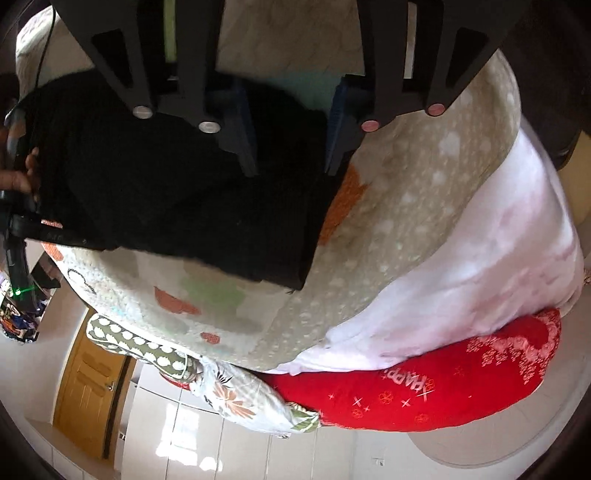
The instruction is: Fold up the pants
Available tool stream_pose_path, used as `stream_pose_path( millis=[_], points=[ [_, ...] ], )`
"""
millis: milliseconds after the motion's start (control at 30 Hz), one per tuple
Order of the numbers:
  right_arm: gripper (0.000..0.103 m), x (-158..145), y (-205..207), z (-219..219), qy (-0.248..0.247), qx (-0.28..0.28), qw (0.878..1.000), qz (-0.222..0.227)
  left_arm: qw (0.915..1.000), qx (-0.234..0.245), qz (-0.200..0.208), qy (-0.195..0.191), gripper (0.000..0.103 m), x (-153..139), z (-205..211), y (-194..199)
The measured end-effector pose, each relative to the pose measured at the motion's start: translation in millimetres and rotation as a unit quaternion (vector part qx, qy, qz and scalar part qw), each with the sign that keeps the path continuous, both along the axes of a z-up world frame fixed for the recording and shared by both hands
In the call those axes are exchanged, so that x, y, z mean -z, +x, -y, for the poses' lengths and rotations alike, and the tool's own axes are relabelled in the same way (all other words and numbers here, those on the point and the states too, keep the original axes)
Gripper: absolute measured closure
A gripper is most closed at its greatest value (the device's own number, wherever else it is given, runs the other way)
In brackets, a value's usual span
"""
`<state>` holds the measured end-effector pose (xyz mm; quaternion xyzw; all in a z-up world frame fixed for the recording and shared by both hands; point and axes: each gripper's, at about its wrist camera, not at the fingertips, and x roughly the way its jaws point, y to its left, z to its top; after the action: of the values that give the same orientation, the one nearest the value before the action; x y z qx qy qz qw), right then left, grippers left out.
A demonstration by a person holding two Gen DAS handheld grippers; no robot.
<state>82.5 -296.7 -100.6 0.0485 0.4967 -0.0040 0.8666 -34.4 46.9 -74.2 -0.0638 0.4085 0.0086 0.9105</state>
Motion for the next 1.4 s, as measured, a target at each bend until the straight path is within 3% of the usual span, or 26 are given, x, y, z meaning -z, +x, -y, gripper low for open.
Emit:
stream_pose_path(
  millis=[33, 67, 100, 133, 200, 333, 500, 600, 700, 833, 933, 1100, 1267, 1333, 1400],
  points=[
    [0.082, -5.9, -4.5, 1.2, 0.007, 0.005, 1.0, 0.007, 1.0, -0.005, 0.001, -0.004, 0.051, -4.7, -2.7, -1.3],
    [0.064, -11.2, -8.5, 1.9, 0.01, 0.009, 1.0, 0.014, 0.9999, -0.013, 0.003, -0.009, 0.038, -9.5, -6.6, -2.4],
    [0.051, -19.1, -14.3, 1.7, 0.01, 0.011, 1.0, 0.025, 0.9995, -0.025, 0.007, -0.015, 0.033, -14.8, -11.2, -3.3],
    [0.049, -28.4, -21.2, -0.4, 0.007, 0.007, 0.999, 0.038, 0.9991, -0.036, 0.014, -0.02, 0.03, -19.3, -15.6, -3.6],
    [0.048, -45.4, -35.5, -9.9, -0.005, -0.016, 0.998, 0.058, 0.9983, -0.048, 0.019, -0.028, 0.03, -25.0, -19.4, 0.3],
    [0.048, -53.0, -59.9, -33.8, 0.003, -0.062, 0.997, 0.055, 0.9982, -0.054, 0.017, -0.02, 0.03, -23.1, -10.8, 20.2],
    [0.048, -16.8, -100.2, -83.2, 0.003, -0.134, 0.991, 0.016, 0.9945, -0.087, -0.031, 0.049, 0.029, 8.3, 2.7, 57.1],
    [0.047, 12.3, -122.6, -102.2, 0.009, -0.162, 0.986, -0.024, 0.9944, -0.092, -0.033, 0.038, 0.029, 10.7, 4.1, 59.9],
    [0.048, 9.3, -140.6, -103.2, -0.008, -0.169, 0.985, -0.006, 0.9951, -0.094, -0.024, 0.02, 0.032, 2.1, 3.1, 54.8],
    [0.047, -26.9, -155.8, -41.6, 0.019, -0.08, 0.997, 0.013, 0.9962, -0.085, 0.016, 0.005, 0.03, -18.6, 3.4, 35.6],
    [0.046, -50.9, -175.8, 14.7, 0.008, 0.017, 0.999, 0.036, 0.9962, -0.075, 0.045, -0.01, 0.026, -31.5, 8.1, 25.4],
    [0.044, -58.4, -203.4, 108.8, 0.007, 0.178, 0.983, 0.037, 0.9972, -0.052, 0.049, -0.018, 0.025, -31.3, 18.0, 19.8],
    [0.044, -35.1, -197.6, 144.9, 0.068, 0.227, 0.971, 0.043, 0.999, -0.034, 0.02, -0.021, 0.025, -23.9, 28.8, 24.0],
    [0.052, -32.7, -186.7, 143.3, 0.073, 0.218, 0.971, 0.065, 0.9994, -0.027, 0.013, -0.019, 0.025, -24.4, 32.9, 24.5],
    [0.09, -31.9, -182.3, 145.9, 0.069, 0.219, 0.971, 0.069, 0.9996, -0.022, 0.01, -0.017, 0.025, -25.5, 36.0, 24.8]
  ],
)
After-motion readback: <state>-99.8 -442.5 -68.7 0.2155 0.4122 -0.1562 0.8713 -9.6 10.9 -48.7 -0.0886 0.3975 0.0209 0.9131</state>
